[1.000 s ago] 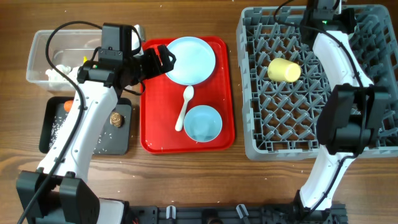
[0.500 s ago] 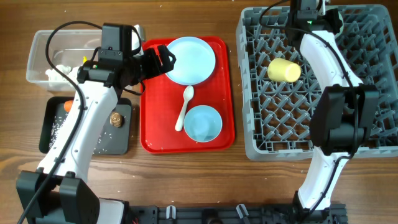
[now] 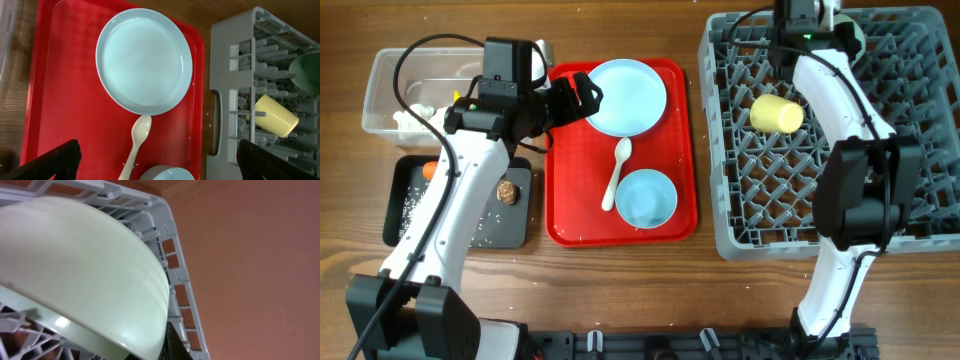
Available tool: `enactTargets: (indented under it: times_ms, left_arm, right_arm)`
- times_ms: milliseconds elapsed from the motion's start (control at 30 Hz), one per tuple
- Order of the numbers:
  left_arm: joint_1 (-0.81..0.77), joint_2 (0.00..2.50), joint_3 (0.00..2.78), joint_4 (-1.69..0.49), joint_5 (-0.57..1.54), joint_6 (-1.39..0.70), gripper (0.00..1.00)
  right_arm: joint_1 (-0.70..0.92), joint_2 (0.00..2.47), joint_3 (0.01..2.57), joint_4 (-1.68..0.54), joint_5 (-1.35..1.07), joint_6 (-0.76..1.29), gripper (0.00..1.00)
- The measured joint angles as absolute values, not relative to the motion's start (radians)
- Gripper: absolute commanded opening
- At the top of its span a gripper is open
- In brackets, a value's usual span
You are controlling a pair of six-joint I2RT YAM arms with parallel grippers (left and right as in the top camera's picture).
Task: Sort waste into correct bins and load items into the dishwasher rack
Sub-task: 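Lower the green bowl upside down into the rack with right gripper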
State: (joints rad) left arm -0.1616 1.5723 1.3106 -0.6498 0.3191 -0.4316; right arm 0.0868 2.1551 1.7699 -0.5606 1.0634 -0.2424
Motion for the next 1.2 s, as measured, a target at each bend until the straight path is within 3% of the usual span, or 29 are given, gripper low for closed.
enactTargets:
  times_ms: [233,367,833,1200]
  left_arm:
    - [-0.162,1.572,1.311,-0.650,0.319,-0.432,1.00]
    - [-0.162,1.572,1.311,-0.650,0.319,-0.432,1.00]
    - [-0.162,1.572,1.311,-0.650,0.319,-0.432,1.00]
    - [-0.162,1.572,1.311,-0.650,0.319,-0.432,1.00]
  right_arm:
    - [0.139,2.155,1.769,-0.626,1.028,-0.210,0.41]
    - [0.148,2.155,1.769,-0.664,1.013,-0.184,0.52]
    - [0.197,2.155,1.769,-0.767,0.900,-0.116,0.69]
    - [0.217,2.023,1.769,-0.859,0.601,-0.070,0.67]
